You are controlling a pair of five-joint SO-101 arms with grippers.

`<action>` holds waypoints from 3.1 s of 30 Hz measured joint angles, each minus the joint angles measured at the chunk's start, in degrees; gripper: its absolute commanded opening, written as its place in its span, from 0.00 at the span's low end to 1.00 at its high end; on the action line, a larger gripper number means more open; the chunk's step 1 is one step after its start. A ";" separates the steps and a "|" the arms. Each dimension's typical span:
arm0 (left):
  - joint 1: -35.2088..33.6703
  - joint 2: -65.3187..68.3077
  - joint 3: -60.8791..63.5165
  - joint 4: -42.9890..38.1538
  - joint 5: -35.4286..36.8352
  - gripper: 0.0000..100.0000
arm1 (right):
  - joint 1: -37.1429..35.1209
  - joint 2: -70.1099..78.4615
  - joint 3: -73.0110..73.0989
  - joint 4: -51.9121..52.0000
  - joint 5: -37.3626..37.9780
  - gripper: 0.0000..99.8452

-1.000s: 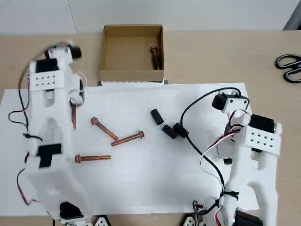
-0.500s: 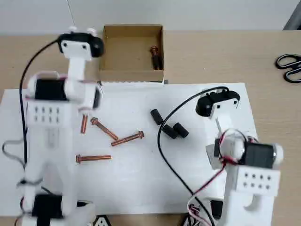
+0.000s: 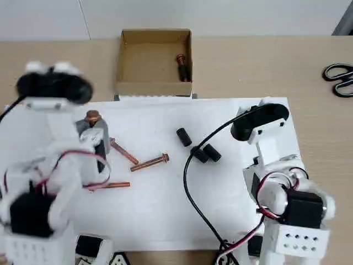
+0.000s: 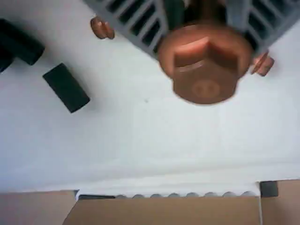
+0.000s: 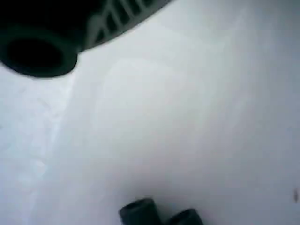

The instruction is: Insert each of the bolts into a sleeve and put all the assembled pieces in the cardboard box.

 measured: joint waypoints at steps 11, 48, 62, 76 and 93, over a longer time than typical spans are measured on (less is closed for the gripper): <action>0.00 -31.38 29.71 -15.30 1.05 0.01 | -8.62 -21.80 20.66 -14.42 -8.70 0.00; 17.32 -44.66 48.26 -30.86 21.54 0.01 | -45.71 -40.70 50.29 -36.84 -21.54 0.00; 20.66 -44.66 54.77 -33.49 21.63 0.01 | -48.44 -40.70 49.85 -37.01 -21.63 0.00; 20.66 -44.66 55.47 -34.37 21.63 0.01 | -52.66 -40.70 49.67 -37.01 -21.63 0.00; 23.30 -44.66 55.47 -33.49 21.63 0.01 | -51.60 -40.70 49.67 -37.01 -21.63 0.00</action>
